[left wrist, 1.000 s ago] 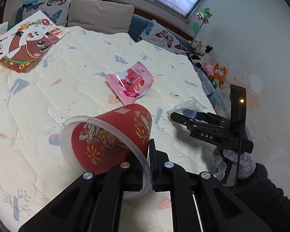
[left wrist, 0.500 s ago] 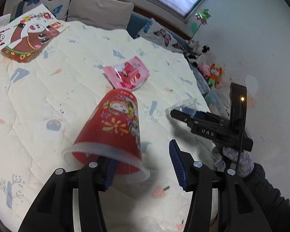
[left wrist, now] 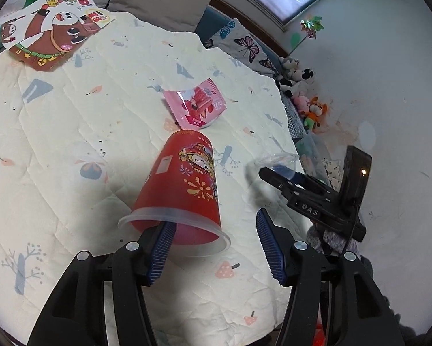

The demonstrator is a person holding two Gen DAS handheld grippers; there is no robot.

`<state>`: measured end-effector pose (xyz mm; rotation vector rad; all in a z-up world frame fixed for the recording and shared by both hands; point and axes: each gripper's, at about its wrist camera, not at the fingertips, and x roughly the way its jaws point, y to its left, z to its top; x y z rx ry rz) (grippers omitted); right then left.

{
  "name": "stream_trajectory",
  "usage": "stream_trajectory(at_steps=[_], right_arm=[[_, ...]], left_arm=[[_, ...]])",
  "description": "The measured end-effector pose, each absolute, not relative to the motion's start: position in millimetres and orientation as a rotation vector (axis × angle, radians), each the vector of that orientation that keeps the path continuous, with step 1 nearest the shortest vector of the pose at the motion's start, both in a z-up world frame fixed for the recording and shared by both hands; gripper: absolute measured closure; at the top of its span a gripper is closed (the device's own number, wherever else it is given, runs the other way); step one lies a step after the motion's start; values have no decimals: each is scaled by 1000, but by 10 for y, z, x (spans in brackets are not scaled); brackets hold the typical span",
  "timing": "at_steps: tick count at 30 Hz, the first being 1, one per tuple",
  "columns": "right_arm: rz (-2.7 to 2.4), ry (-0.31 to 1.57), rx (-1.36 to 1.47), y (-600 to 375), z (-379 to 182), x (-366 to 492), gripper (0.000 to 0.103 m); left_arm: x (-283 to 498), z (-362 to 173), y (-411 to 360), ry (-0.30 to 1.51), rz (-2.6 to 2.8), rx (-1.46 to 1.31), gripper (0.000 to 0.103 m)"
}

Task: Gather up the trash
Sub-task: 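Regrasp and lift the red cup with the left gripper while the right holds the clear cup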

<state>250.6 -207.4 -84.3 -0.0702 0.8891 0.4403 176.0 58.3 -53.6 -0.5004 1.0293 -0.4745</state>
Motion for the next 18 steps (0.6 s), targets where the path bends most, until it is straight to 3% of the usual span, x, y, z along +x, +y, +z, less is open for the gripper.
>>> stream_trajectory(at_steps=[9,12,18], right_arm=[[418,884,-84,-2098,-719,2342,44],[406,880,-86,-2103,-693,2289,44],[393,872,-69,-2164,-668,2224,44]], left_arm=[[1642,-350,700,1016,-494,-533,48],[1602,-304,724,1009,-515,-519,41],[1639,-199,790,1002,-511,-488,36]])
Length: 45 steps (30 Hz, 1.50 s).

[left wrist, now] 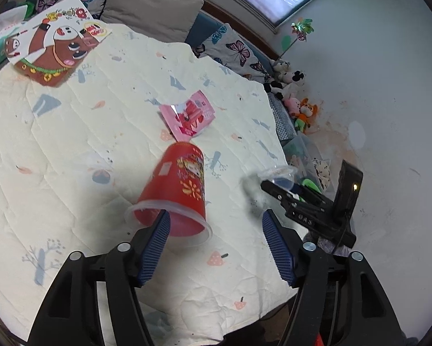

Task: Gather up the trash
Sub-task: 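Regrasp and lift the red cup with the left gripper while the right holds the clear cup, then carry both cups over the green basket and open both grippers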

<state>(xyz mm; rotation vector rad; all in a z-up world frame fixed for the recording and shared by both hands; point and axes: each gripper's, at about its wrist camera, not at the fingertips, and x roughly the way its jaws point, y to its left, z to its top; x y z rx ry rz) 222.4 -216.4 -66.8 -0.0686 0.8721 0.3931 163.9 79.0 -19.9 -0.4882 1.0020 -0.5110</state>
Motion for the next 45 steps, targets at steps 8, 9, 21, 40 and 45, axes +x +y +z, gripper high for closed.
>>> stream_trajectory(at_steps=[8,9,21,40,45], right_arm=[[376,863,-49,-2289,-654,2196,44],[374,862,-45,-2297,-650,2198,44],[380,859,-20,-2361,-685,2244,44],[357,833,14,-2576,-657,2125,44],[342,801,17,-2644,-569,2024,44]], left_arm=[[1953,-50,585,996,-486,-335,20],[2028,-80,542,1013,-480,-312,20],[2640,-638,165,1245,-418,-130,19],[2428,-397,-204,1033,-427,8,40],[2222,-79,-266,842,-458,-51,40]])
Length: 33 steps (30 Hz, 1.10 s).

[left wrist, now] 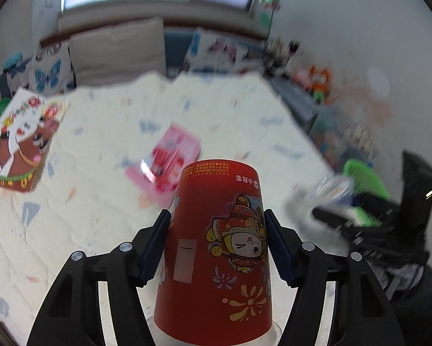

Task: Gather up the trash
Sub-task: 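Carry both cups over the green basket and open both grippers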

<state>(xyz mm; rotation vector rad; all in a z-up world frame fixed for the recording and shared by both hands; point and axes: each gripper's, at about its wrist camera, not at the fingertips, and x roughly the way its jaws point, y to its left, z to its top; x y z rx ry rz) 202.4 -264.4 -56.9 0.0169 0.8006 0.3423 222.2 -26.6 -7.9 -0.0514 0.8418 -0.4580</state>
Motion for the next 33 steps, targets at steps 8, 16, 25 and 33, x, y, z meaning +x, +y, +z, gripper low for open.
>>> stream_trajectory(at_steps=[8,16,25,33], right_arm=[[312,741,21,-2760,-399,1839,44],[279,722,19,-2880,-343,1741,44],[262,715,31,-3007,-330,1659,44],[205,715,52,-3328,-336,1540,44]], left_arm=[[2013,177,-342,628,-526,-146,40],[1891,300,-515,475,-585,-190,40],[1959,382,-477,485,-613,-228,40],[1894,384,-762,512,-656,-191,40]])
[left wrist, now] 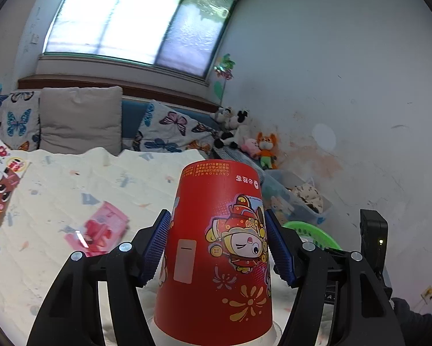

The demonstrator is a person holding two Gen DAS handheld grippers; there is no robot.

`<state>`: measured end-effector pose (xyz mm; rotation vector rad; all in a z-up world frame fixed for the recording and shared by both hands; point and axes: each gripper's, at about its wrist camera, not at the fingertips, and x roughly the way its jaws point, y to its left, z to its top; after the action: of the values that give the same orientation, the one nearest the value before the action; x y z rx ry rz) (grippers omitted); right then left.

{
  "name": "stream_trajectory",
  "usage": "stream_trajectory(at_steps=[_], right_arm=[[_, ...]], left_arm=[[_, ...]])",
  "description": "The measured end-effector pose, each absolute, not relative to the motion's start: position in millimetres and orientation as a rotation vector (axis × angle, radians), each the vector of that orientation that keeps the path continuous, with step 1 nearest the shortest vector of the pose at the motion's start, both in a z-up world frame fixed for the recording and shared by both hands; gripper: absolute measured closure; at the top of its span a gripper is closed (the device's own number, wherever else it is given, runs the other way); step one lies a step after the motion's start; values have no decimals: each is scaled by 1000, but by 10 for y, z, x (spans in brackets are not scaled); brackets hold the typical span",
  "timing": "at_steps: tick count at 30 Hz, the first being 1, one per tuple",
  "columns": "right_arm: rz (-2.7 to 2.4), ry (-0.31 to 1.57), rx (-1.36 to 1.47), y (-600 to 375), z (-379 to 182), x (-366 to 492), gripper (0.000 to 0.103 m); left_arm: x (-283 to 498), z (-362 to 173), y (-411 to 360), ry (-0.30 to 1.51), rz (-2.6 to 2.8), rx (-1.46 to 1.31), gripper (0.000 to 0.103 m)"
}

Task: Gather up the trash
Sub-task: 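Carry both cups over the green basket and open both grippers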

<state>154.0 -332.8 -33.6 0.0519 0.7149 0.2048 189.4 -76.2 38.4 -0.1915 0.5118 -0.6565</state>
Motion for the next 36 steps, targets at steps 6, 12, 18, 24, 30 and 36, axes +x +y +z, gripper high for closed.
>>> stream_trajectory(at_steps=[6,12,18,24,30,36], right_arm=[[113,712,76,-3798,-317,1349,44],[-5,725,103,-4388,-342,1154,44],[-125,757,141,-4957,-483,1011,44],[-196,771,188,-5349,-621,908,36],[-218,761,232,-5557,-663,818,32],[-215,736,243,-5604,-623,681,32]], left_arm=[[1868,385,-1178,542,-722,-177,40],[1862,347,-1614,577,-782,-174,40],[1843,289,-2148,628,-834,-144,40],[1828,230,-2704,665,-876,-100,40],[1879,136,-3187,713,-906,-68,40],[1967,-41,-3572,775,-909,-26,40]])
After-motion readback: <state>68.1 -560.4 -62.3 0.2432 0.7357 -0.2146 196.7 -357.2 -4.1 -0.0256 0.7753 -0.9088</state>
